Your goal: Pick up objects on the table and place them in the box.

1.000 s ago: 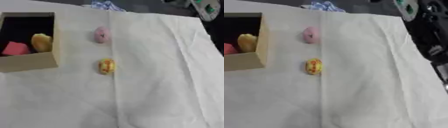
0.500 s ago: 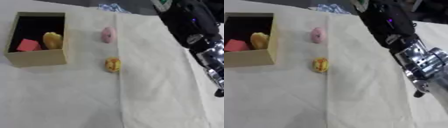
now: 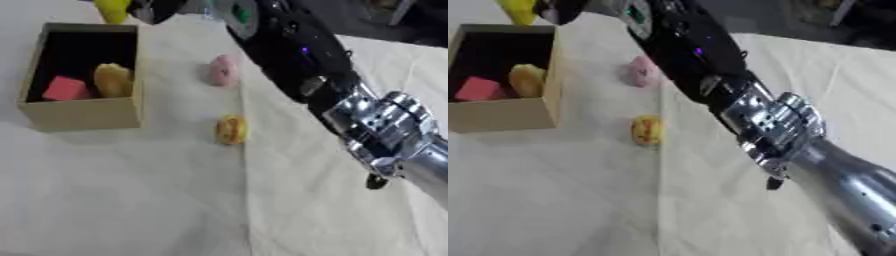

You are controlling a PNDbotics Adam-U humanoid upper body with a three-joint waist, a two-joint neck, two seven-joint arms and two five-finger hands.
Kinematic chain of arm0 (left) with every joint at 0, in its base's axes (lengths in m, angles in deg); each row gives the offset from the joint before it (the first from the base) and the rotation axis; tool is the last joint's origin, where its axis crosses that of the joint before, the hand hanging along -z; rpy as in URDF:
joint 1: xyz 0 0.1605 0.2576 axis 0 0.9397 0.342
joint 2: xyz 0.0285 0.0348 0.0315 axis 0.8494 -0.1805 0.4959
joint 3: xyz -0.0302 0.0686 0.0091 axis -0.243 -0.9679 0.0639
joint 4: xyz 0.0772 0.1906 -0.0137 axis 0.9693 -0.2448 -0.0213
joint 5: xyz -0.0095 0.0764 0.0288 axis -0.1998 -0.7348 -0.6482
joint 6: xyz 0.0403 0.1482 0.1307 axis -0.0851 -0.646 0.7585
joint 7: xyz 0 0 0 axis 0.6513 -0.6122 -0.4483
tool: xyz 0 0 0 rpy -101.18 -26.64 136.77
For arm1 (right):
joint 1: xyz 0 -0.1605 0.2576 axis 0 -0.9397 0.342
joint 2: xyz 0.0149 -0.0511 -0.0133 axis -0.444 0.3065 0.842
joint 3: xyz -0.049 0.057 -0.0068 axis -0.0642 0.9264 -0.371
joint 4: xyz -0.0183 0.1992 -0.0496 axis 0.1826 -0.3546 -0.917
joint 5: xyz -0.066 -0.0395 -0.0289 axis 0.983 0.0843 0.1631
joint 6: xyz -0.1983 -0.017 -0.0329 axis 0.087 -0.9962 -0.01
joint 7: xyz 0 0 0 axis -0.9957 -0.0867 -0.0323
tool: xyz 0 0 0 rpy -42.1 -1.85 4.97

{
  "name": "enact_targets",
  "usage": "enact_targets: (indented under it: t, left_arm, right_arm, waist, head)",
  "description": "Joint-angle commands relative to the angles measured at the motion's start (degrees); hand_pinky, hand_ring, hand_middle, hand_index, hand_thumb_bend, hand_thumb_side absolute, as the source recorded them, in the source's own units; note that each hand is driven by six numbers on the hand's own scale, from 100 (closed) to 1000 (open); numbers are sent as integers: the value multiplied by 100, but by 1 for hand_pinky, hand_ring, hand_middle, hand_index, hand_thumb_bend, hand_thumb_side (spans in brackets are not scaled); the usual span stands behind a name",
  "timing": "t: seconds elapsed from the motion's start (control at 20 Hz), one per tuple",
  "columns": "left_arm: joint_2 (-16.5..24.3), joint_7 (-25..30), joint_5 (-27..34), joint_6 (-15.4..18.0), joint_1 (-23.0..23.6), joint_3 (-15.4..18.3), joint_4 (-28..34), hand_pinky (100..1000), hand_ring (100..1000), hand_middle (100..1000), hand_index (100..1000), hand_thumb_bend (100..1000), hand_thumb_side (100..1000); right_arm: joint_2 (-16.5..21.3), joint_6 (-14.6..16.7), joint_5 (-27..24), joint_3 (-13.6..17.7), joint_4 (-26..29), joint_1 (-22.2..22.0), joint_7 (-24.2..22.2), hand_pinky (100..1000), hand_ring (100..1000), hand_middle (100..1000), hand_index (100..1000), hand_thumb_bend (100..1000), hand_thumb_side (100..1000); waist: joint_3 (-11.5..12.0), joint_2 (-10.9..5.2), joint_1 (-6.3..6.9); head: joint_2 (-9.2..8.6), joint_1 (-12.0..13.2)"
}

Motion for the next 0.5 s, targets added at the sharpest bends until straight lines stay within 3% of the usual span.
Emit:
enact_targets:
  t: [0.05, 0.5]
  left_arm:
    - [230, 43, 53, 5, -153, 91, 113, 827, 786, 777, 909, 654, 811]
    - [187, 67, 68, 13, -173, 98, 118, 826, 784, 775, 908, 635, 798]
  right_arm:
    - [-161, 40, 200, 37, -142, 148, 64, 841, 731, 522, 668, 100, 100]
    - [-455, 227, 585, 0, -509, 64, 195, 840, 740, 535, 681, 100, 100]
  waist:
    - [71, -90, 49]
    - [218, -13, -26]
  head:
    - [-105, -114]
    - [-144, -179]
